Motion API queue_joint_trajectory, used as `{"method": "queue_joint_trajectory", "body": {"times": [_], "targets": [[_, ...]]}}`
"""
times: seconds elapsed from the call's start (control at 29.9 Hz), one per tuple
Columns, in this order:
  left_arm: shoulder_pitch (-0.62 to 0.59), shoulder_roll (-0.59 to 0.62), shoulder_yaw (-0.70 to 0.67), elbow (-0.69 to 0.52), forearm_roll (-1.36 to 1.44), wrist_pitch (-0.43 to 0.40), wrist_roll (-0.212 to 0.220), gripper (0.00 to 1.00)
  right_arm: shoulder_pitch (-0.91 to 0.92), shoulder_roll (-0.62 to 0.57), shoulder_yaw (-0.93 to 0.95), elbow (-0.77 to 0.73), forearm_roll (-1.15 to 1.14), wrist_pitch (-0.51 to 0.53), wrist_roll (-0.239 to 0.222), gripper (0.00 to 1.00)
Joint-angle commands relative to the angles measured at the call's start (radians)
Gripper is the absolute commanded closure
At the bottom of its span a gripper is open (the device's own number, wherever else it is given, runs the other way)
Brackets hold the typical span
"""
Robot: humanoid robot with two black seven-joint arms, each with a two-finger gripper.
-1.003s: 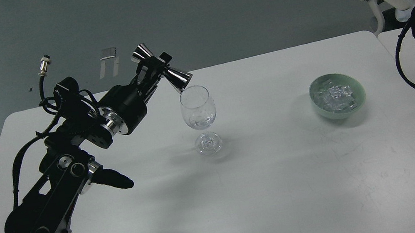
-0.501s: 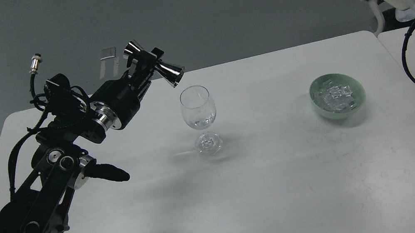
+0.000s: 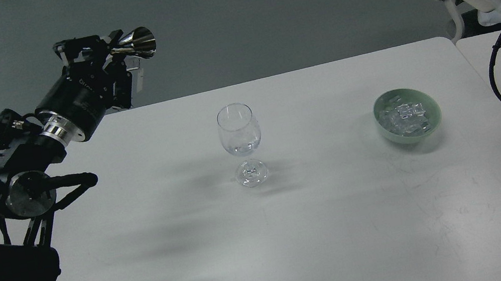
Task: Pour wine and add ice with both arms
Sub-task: 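Move the jigger back and lower it onto the table with the left gripper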
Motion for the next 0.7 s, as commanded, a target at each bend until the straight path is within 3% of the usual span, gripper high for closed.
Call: {"method": "queue_joint_trajectory", "body": {"times": [0.0,0.13,0.2,0.37,0.5,0.67], "targets": [[0.064,-0.001,-0.052,0.021,-0.103,0.017,-0.02,0.84,-0.01,-0.009,0.0,0.0,0.0,0.0,0.0,0.0],[0.148,-0.007,-0.087,0.067,-0.118,0.012,-0.087,0.84,-0.009,-0.01,0.003,0.001,0.0,-0.012,0.0,0.0],[0.171,-0.021,-0.119,0.095,-0.14,0.018,-0.101,0.85,-0.009,-0.01,0.003,0.001,0.0,-0.016,0.0,0.0],[0.191,-0.041,-0.159,0.204,-0.333,0.032,-0.108,0.86,-0.01,-0.009,0.0,0.0,-0.001,-0.016,0.0,0.0],[0.15,-0.043,-0.158,0.444,-0.45,0.061,-0.097,0.89,-0.009,-0.003,0.0,0.003,-0.001,-0.025,-0.002,0.0],[0.133,-0.06,-0.159,0.508,-0.491,0.049,-0.117,0.88,0.003,-0.004,0.005,0.003,0.002,-0.057,-0.008,0.0]]}}
